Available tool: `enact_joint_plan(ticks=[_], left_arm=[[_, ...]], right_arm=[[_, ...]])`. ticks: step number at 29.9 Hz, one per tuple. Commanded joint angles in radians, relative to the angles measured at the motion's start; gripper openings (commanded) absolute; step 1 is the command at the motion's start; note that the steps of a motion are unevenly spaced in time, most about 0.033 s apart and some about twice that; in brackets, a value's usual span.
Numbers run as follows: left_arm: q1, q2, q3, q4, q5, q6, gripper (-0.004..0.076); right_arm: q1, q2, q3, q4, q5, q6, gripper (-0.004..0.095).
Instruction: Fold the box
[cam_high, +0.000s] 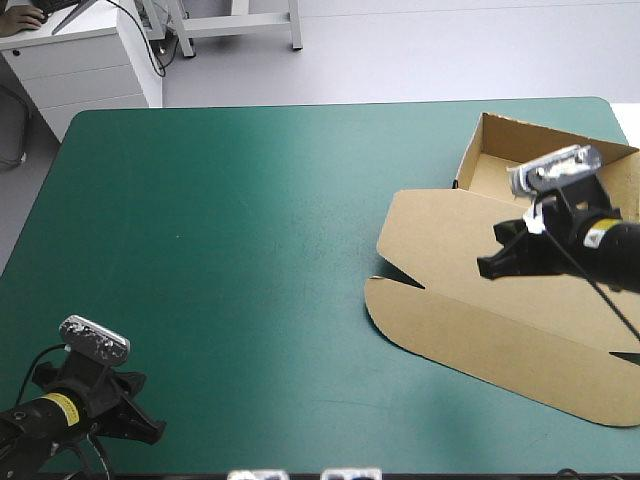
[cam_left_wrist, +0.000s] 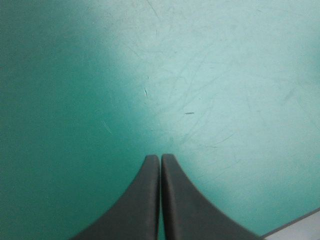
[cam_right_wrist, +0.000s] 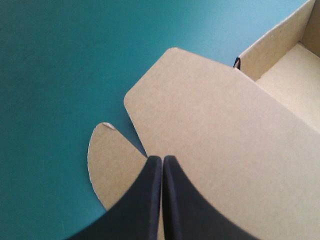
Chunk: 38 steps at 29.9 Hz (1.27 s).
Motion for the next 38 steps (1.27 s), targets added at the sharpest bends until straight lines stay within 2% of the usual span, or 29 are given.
enact_joint_plan(ticks=[1, 11, 20, 27, 38], left_arm=[[0.0, 0.003, -0.021, -0.004, -0.059, -0.004, -0.0008], [0.0, 0.003, 0.028, -0.029, -0.062, -0.004, -0.0008], [0.0, 0.003, 0.118, -0.061, -0.107, -0.004, -0.0008], [0.0, 0.003, 0.145, -0.059, -0.163, -0.004, -0.0008], [0.0, 0.003, 0.145, -0.052, -0.148, -0.002, -0.0008]], right_arm=[[0.004, -0.138, 0.151, -0.004, -0.128, -0.002, -0.0008], [0.004, -0.431, 0.515, -0.022, -0.169, -0.019, -0.001], [0.004, -0.628, 0.691, -0.022, -0.202, -0.02, -0.0014], [0.004, -0.678, 0.749, -0.02, -0.2, -0.009, -0.0014], [0.004, -0.678, 0.768, -0.018, -0.191, -0.009, -0.0014]])
